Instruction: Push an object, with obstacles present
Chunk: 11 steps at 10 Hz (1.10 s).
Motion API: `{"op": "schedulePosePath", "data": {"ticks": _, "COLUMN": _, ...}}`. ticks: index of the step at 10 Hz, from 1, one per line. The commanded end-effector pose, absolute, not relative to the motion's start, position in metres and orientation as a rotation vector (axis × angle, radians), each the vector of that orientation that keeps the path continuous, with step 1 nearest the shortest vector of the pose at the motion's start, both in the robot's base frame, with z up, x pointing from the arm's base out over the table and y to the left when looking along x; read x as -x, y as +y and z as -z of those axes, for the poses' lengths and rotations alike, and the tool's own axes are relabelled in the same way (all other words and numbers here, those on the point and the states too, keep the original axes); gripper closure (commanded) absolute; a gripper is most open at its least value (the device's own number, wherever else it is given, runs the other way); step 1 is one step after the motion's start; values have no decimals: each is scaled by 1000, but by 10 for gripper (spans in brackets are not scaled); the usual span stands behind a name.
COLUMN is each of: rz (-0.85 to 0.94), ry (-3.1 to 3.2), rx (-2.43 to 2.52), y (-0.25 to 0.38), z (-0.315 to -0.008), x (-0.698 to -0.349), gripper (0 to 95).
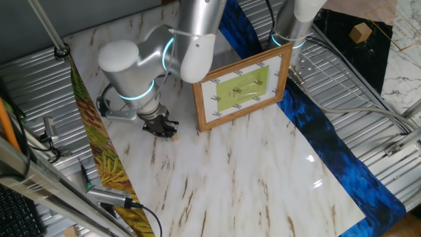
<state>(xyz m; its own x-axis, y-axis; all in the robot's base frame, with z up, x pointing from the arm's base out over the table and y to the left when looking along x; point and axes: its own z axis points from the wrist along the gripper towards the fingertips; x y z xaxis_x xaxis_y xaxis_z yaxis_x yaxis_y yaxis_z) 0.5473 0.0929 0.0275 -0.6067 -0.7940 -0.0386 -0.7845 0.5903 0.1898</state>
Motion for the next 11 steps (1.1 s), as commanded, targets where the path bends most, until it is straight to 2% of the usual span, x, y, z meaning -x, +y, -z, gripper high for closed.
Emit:
{"op": "schedulePosePath", "data": {"ticks": 1, "rz": 290, "ry": -2755, "rx": -1378, "y": 86, "z": -26, "x": -538, "gripper": 950}}
{"op": "schedulePosePath", "data": {"ticks": 4, "rz": 295, "ry": -2764, "rx": -1362, "y": 84, "z": -19, "x": -525, "gripper": 950}}
{"op": "schedulePosePath", "data": {"ticks": 11, "rz": 298, "ry": -2783, "rx": -1319, "y": 121, "z": -11, "x": -527, "gripper": 950}}
